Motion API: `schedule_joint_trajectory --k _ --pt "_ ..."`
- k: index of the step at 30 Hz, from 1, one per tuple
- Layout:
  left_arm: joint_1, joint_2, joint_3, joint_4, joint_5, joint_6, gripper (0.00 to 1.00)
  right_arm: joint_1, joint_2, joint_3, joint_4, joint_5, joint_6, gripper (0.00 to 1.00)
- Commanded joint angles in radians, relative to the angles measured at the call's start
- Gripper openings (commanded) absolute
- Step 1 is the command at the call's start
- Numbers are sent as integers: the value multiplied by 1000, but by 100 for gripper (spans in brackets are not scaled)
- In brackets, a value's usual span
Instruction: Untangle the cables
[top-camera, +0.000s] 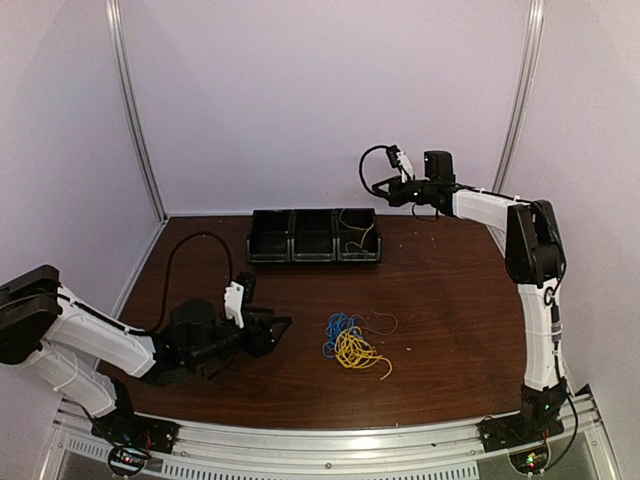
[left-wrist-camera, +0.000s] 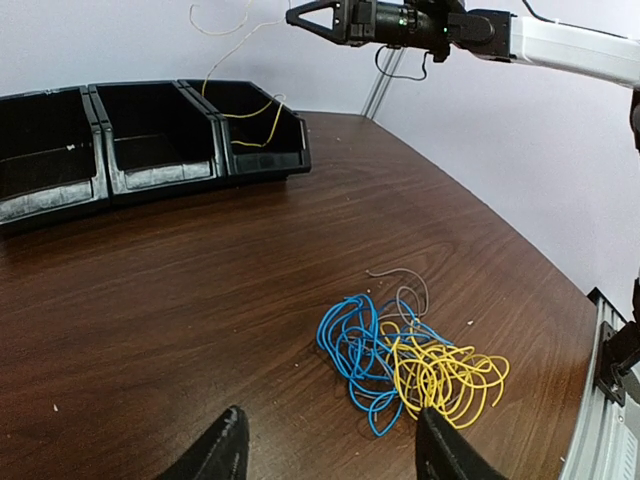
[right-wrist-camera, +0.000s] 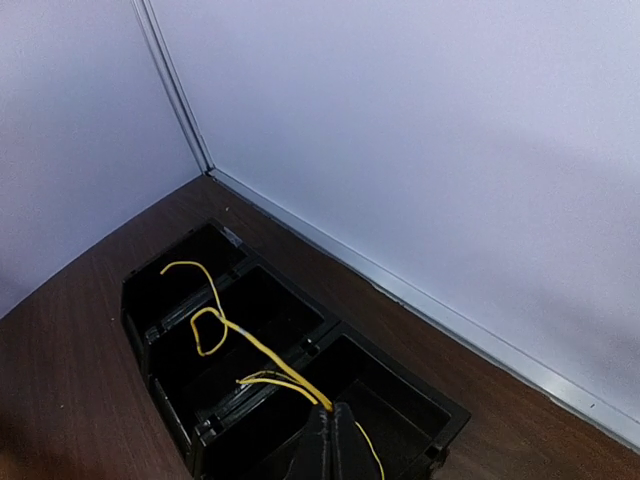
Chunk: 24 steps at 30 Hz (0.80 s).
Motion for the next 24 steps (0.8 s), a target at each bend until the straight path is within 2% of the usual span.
schedule_joint_trajectory --k 1,4,12,24 --pt "5 21 -5 54 -2 -9 58 25 -87 -68 -96 125 -149 0" --pt "5 29 -13 68 2 -11 58 46 -114 -101 -157 212 -232 0" --pt "5 43 -29 101 6 -18 58 93 -143 -124 -245 416 -327 0" --pt "5 49 -34 117 14 -20 58 78 -200 -212 -203 575 -283 0"
